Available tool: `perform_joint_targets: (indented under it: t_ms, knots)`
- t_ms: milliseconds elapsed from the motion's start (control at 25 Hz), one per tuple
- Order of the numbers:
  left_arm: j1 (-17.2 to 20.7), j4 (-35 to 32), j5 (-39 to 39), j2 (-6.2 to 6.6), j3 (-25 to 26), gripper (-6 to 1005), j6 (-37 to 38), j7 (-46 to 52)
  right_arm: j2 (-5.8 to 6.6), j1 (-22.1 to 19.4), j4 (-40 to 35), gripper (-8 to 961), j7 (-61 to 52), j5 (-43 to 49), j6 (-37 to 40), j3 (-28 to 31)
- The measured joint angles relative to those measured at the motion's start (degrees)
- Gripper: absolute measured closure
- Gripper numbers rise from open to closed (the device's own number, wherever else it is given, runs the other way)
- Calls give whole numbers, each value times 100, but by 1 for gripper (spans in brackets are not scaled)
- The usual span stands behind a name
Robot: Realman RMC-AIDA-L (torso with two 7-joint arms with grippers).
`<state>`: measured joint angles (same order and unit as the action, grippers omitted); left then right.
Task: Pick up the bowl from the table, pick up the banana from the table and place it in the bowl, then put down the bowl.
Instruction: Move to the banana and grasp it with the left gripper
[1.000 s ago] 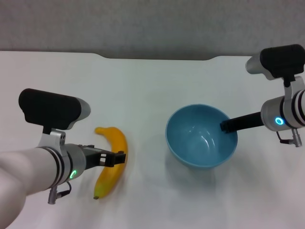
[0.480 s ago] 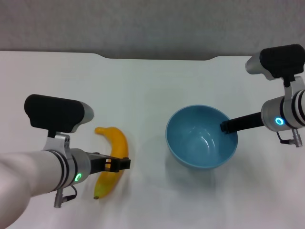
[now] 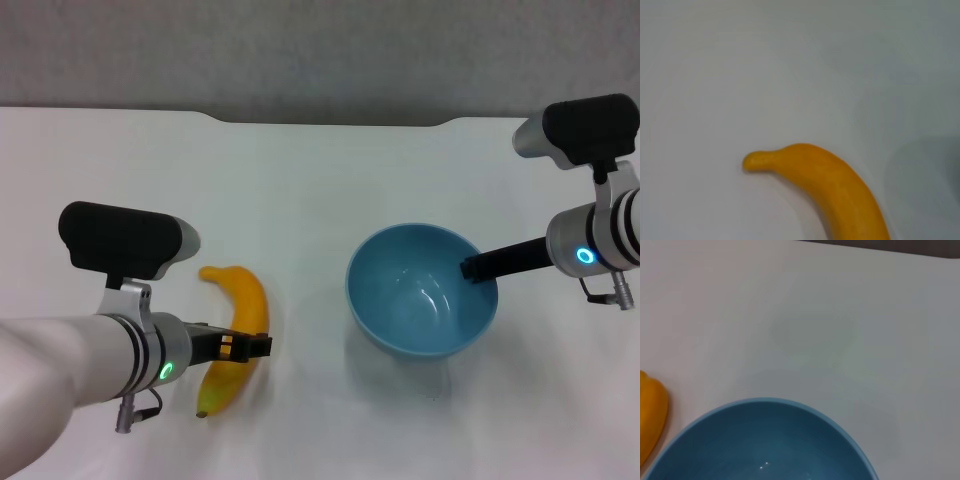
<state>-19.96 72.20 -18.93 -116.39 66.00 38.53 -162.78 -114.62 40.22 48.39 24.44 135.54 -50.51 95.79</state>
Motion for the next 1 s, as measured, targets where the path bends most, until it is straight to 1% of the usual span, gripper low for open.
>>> perform_joint_targets:
  t_ms: [280, 1000]
  knots:
    - [-51, -350, -75, -1, -53, 181, -448, 0, -8, 60, 15, 905, 3, 9, -14, -33]
    - [-306, -782, -285, -7, -185, 188, -588, 0, -12, 75, 102, 900, 9, -10, -2, -17]
